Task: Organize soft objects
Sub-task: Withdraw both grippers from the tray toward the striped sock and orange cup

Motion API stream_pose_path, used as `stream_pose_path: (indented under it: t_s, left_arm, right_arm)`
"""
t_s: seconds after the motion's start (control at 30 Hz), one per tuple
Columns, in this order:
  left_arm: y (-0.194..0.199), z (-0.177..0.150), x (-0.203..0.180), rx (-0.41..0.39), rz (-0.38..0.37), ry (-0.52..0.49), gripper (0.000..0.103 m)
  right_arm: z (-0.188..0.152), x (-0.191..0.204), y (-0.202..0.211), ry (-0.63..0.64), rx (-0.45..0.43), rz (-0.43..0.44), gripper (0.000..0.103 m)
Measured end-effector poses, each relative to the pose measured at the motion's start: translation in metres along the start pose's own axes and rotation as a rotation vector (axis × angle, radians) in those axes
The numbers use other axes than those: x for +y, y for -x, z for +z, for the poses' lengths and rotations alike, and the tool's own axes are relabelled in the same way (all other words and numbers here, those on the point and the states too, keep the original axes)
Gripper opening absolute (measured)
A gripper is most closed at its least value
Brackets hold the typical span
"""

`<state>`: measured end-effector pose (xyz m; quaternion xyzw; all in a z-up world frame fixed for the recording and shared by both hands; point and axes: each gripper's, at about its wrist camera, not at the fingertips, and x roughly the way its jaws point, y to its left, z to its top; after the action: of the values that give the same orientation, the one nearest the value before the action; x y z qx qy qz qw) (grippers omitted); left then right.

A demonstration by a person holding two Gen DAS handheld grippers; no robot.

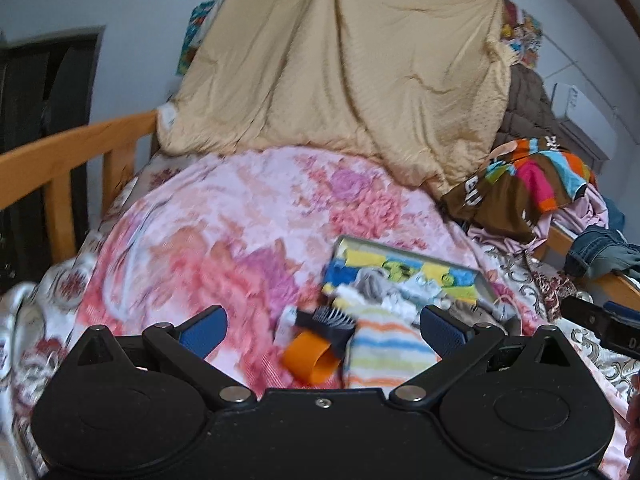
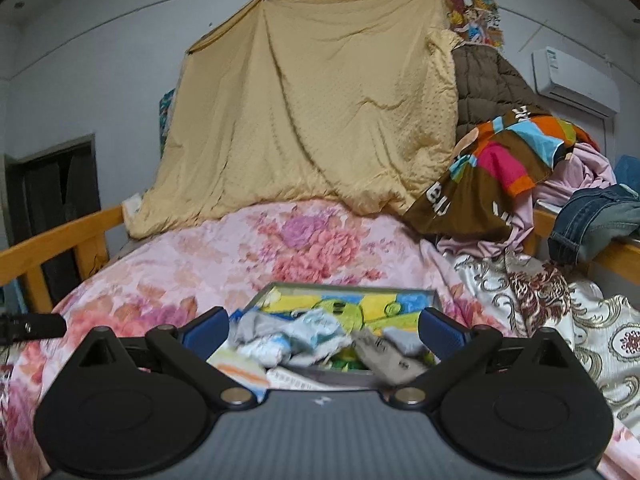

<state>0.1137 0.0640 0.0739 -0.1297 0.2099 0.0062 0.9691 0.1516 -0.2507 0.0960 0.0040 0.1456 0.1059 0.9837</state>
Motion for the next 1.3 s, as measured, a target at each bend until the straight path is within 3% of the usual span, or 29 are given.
stream_pose_path:
  t_s: [0.47,0.7,1.3]
  left_arm:
    - [0.002,-0.02,0.01,0.146,0.071,-0.033,0.102]
    - [-0.008,-0.022,0.002,0.198,0.068,-0.075,0.102]
    - [-0.058,-0.024,-0.019,0.295,0.037,-0.339,0.102]
  right_arm:
    - [-0.039,0.028,0.013,-0.001,0.163,0.083,0.103]
    - [-0.042,0.035,0.009,0.008,0.189,0.098,0.103]
    - [-0.054,0.044,-0.018,0.03,0.286,0.1,0.103]
